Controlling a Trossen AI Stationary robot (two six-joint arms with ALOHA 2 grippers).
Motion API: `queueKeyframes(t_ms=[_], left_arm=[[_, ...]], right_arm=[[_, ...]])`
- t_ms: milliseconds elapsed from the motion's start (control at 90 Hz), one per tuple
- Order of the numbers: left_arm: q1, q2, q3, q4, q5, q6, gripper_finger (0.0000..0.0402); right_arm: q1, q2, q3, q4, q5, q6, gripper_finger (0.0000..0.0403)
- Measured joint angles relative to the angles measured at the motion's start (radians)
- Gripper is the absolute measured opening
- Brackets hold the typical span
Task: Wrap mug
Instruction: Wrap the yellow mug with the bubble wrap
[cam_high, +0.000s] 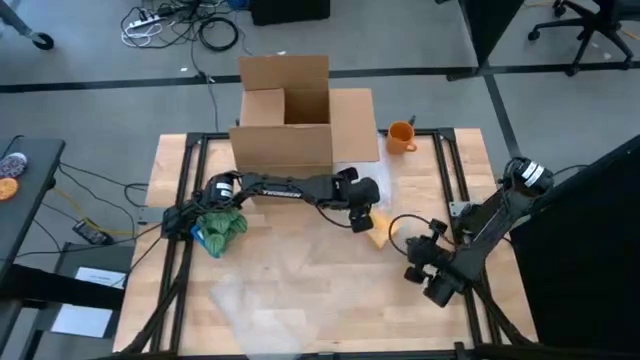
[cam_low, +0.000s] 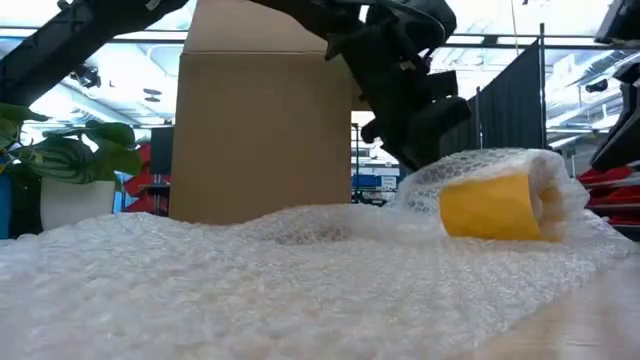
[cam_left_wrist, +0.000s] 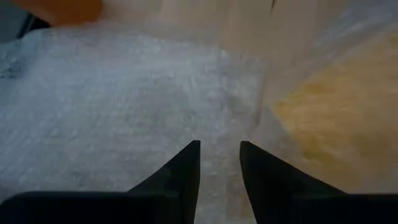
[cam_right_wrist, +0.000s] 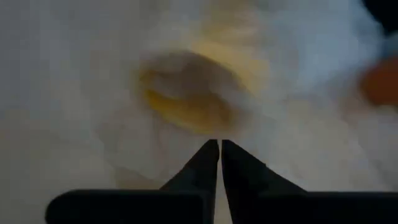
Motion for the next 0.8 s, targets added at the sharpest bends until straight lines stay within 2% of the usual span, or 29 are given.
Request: queueKeyframes(t_ms=[89, 189, 356, 422, 544, 656, 800], left_arm=[[-0.02, -0.017, 0.0, -0.021, -0.01, 0.02, 0.0099], [-0.069, -0.061, 0.0, -0.032, -0.068, 0.027, 0.0099], [-0.16, -0.109, 0.001, -0.073, -0.207, 0.06, 0.0099], [-0.188, -0.111, 0.001, -0.089, -0.232, 0.057, 0.0099], [-0.217, -0.111, -0.015, -0.131, -0.252, 0.027, 0.0099], [-0.217, -0.112, -0.06, -0.129, -0.255, -0.011, 0.0099], [-0.216, -0.111, -0.11, -0.114, -0.257, -0.057, 0.0099]], right_arm=[[0.001, 0.0, 0.0, -0.071, 0.01, 0.078, 0.0004], [0.007, 0.0, -0.021, -0.065, 0.063, 0.086, 0.0021], [0.002, -0.001, -0.099, -0.052, 0.132, 0.108, 0.0079], [-0.008, -0.001, -0.128, -0.021, 0.156, 0.109, 0.0106], [-0.017, 0.0, -0.168, 0.11, 0.155, -0.006, 0.0146], [-0.019, 0.0, -0.185, 0.248, 0.148, -0.139, 0.0164], [-0.028, 0.0, -0.173, 0.242, 0.126, -0.169, 0.0166]])
